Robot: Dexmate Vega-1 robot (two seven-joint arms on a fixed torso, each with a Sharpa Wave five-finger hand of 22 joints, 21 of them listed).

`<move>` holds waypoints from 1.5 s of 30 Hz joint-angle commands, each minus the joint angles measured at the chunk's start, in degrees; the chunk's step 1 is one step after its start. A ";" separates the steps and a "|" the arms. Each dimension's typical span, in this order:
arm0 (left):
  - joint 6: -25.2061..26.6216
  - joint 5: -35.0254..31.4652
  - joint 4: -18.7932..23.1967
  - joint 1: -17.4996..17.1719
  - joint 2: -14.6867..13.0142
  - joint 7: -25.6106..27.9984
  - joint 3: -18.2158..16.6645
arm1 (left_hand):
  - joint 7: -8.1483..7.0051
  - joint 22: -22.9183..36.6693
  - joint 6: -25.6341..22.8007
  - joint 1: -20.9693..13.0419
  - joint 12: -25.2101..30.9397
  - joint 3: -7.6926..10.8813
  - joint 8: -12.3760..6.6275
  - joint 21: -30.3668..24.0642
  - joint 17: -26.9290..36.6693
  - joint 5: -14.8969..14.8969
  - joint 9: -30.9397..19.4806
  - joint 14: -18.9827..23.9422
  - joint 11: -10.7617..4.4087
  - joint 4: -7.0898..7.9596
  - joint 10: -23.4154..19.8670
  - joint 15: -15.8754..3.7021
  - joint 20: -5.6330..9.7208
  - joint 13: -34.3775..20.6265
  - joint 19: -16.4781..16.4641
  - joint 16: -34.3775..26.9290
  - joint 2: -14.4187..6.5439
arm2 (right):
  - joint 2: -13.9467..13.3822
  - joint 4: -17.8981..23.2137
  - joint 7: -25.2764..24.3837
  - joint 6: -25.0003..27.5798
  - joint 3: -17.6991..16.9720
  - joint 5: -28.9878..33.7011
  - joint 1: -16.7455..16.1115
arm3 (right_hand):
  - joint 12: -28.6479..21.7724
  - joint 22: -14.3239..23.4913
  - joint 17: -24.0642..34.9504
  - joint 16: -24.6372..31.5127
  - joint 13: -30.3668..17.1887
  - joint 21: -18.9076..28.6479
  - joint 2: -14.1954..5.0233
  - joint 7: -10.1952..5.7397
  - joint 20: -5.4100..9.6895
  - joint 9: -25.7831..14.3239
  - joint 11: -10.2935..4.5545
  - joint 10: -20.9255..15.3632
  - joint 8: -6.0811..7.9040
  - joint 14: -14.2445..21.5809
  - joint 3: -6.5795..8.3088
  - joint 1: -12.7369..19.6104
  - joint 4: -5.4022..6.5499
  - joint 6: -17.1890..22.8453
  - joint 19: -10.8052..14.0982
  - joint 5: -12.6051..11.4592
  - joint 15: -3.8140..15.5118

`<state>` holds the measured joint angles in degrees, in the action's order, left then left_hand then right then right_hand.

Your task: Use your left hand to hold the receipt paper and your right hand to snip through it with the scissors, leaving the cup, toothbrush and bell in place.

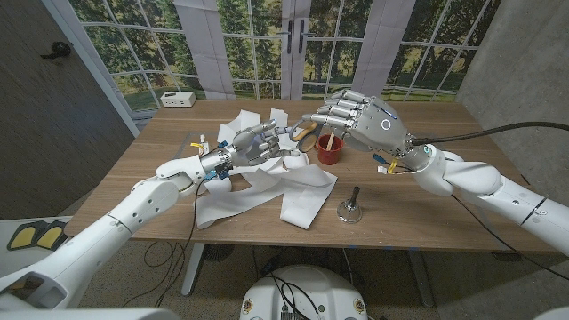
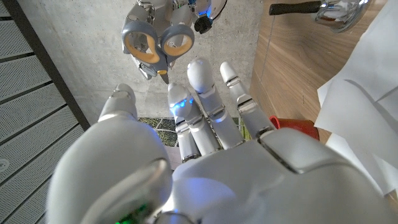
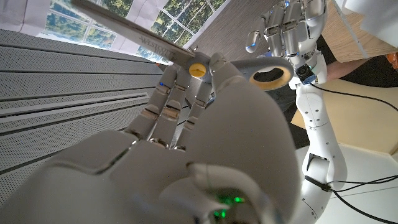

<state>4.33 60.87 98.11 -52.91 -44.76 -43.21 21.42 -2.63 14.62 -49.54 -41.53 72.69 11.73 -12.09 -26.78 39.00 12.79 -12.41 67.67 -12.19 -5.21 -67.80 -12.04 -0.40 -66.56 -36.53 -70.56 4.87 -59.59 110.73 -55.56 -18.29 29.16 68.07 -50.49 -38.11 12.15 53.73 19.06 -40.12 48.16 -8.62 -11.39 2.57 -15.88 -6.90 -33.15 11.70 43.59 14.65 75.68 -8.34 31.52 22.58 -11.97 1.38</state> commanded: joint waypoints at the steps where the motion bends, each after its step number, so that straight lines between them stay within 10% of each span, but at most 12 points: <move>1: 2.11 -1.30 1.80 0.65 -2.95 0.84 0.64 | 5.52 -0.07 -6.61 1.43 0.35 -0.74 -0.38 -0.34 -0.11 0.24 -0.19 0.46 -0.15 0.50 -0.35 0.23 -0.19 -0.37 -0.39 0.14 -0.25 | -1.12 -0.24 0.10 -0.21 0.39 1.17 0.93 | -0.05 0.00 1.26 -0.48 -1.44 1.31 -0.97 -0.22 8.69 -0.40 -4.58 -4.54 0.27 2.97 0.13 0.76 0.45 0.08 -0.69 0.12 12.46; 45: 5.07 -4.56 -3.88 8.95 -0.94 -8.62 6.65 | 6.68 -1.20 -3.72 4.91 1.94 -4.20 1.52 -0.11 0.52 1.55 0.76 0.44 0.00 2.06 1.59 0.14 -1.22 -2.39 -0.12 -0.12 0.40 | -1.28 -0.33 0.36 -1.45 1.58 2.09 3.29 | 1.60 -1.30 2.77 -2.99 -3.34 14.29 -0.66 -0.34 8.30 -2.31 -4.64 -4.70 0.16 4.06 -0.60 1.79 0.36 0.34 -7.35 0.06 12.44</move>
<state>9.43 56.97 95.28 -45.00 -46.34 -50.41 27.17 -0.78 13.33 -48.70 -37.24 74.00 8.02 -10.78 -26.78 39.44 13.92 -11.71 68.06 -11.46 -3.21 -67.06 -11.87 -1.23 -68.60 -36.31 -70.55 4.96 -61.13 110.17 -55.04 -19.80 30.76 70.32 -47.24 -36.73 10.87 56.39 16.39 -40.98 61.90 -8.29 -11.37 2.34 -17.98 -7.82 -33.89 11.66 44.70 14.23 76.03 -7.95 31.51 15.43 -11.68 2.50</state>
